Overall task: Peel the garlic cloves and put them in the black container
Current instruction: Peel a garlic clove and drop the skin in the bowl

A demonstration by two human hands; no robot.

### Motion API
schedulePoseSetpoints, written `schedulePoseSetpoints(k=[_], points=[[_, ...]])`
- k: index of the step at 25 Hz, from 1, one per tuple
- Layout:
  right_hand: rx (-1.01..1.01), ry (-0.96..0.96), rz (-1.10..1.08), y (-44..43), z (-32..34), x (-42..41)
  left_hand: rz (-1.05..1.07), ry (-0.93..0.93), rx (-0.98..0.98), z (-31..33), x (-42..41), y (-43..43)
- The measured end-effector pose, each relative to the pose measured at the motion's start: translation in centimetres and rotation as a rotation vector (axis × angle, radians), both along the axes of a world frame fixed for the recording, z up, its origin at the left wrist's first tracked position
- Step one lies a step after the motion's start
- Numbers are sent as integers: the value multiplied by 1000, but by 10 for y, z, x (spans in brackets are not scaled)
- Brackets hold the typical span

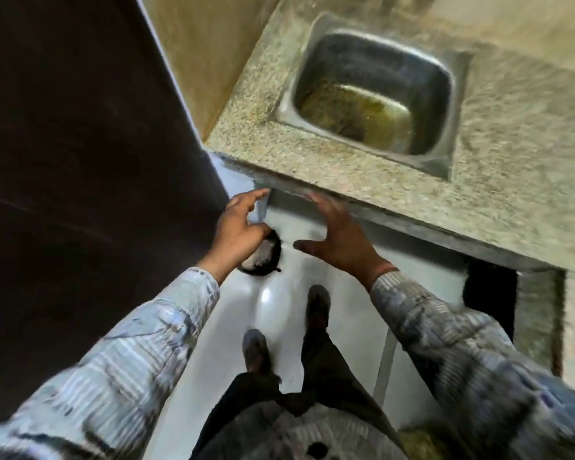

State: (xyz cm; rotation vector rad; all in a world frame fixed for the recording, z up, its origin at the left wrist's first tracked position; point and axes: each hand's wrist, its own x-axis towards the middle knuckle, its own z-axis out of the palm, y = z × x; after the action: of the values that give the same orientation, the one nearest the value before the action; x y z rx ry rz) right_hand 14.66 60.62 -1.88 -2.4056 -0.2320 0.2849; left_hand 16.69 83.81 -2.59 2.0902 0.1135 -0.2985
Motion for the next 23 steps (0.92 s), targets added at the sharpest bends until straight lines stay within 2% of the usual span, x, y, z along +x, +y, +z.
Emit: schedulePoseSetpoints(k=[4, 9, 16, 23], points=[[55, -63, -196, -42, 65, -47, -274, -88, 23, 67, -4, -43], [38, -146, -503, -133, 104, -116, -581, -179, -16, 112, -19, -165], [40, -228, -813, -290, 112, -219, -947, -231, -66, 121, -65, -375], [-13, -293, -1127, -423, 97, -305, -1180, -236, -59, 112, -130, -563]])
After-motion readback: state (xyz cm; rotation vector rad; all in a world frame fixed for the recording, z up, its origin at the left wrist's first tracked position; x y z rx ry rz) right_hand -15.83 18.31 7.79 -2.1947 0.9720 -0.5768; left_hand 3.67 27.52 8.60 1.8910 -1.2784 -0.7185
